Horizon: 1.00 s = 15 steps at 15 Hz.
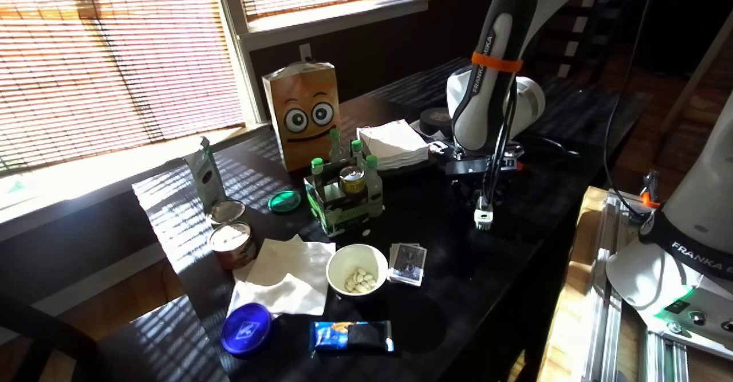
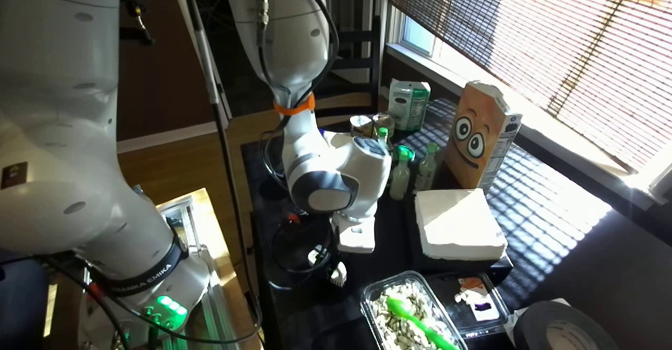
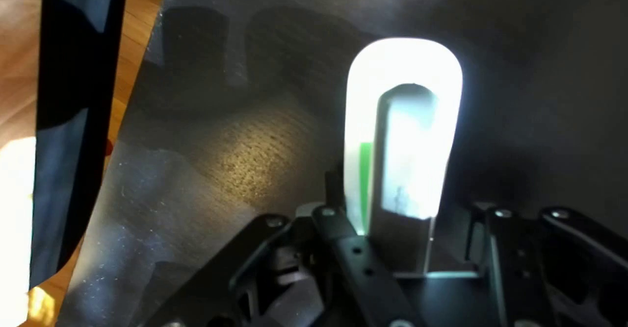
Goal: Use the brush to sweep the white objects to the right
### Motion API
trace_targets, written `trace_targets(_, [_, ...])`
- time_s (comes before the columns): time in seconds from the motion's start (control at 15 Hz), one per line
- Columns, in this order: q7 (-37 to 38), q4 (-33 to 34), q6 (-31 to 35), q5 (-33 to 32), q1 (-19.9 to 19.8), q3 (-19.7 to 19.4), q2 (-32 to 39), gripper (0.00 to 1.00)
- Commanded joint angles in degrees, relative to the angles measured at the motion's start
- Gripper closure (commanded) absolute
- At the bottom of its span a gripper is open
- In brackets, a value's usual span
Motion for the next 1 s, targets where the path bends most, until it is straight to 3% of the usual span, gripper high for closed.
trace_targets(0.0, [-3.94,3.29,1.79,5.58,-3.66,3.46,3.06,0.84])
trace_targets(0.2, [-6.29,6.24,1.38,8.33,-4.75,5.43,3.96,0.84])
trace_targets(0.47, [-7.14,9.15,0.29,8.27,-4.02,4.46,5.04,0.84])
trace_targets(0.73, [-4.17,6.17,-8.71,2.82,0.82,-2.12,0.29,0.84])
trace_targets(0.93, [-2.26,2.00,-9.71,-4.51,5.91,-7.65,-5.88,0.84])
